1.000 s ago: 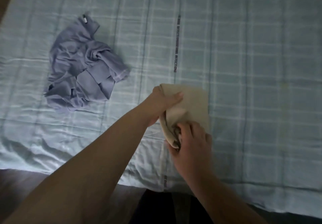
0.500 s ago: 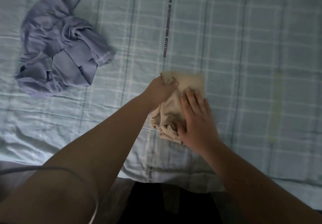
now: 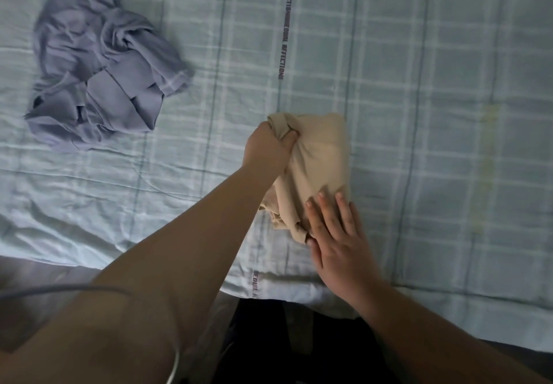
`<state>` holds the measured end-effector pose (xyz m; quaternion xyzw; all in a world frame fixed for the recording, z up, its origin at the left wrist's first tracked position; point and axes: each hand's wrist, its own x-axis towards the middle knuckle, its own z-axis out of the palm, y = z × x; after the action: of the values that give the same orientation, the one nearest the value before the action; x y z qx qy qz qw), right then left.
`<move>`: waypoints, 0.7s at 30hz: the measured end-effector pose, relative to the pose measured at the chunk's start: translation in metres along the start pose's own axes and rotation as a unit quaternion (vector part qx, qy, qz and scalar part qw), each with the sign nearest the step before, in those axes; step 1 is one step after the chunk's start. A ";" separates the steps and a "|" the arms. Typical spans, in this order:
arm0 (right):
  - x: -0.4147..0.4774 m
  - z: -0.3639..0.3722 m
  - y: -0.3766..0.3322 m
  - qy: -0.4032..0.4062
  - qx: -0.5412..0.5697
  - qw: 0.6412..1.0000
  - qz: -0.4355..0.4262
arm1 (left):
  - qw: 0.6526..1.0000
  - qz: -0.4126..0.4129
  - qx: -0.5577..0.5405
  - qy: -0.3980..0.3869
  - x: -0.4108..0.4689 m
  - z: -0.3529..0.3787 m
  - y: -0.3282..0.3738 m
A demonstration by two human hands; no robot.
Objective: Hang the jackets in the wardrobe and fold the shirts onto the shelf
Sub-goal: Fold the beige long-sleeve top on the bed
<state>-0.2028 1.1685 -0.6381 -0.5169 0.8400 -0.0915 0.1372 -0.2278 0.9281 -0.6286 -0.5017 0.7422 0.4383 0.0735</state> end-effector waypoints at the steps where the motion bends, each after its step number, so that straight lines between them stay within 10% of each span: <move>1: -0.001 -0.001 -0.001 -0.004 0.007 1.000 0.005 | 1.000 0.002 -0.010 0.008 -0.005 0.000 0.001; 6: 0.008 -0.028 -0.007 0.028 0.077 0.996 0.021 | 0.992 0.080 -0.043 0.082 -0.036 -0.005 -0.002; 13: 0.052 -0.062 0.007 0.098 0.084 0.988 0.081 | 0.930 0.304 0.186 0.094 -0.072 0.008 -0.023; 21: 0.075 -0.004 0.031 0.011 -0.029 0.999 0.036 | 0.903 0.278 0.325 0.037 -0.066 0.037 -0.083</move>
<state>-0.2624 1.1150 -0.6539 -0.4891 0.8618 -0.0673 0.1162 -0.1402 0.9904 -0.6625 -0.2386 0.9551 0.1564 0.0804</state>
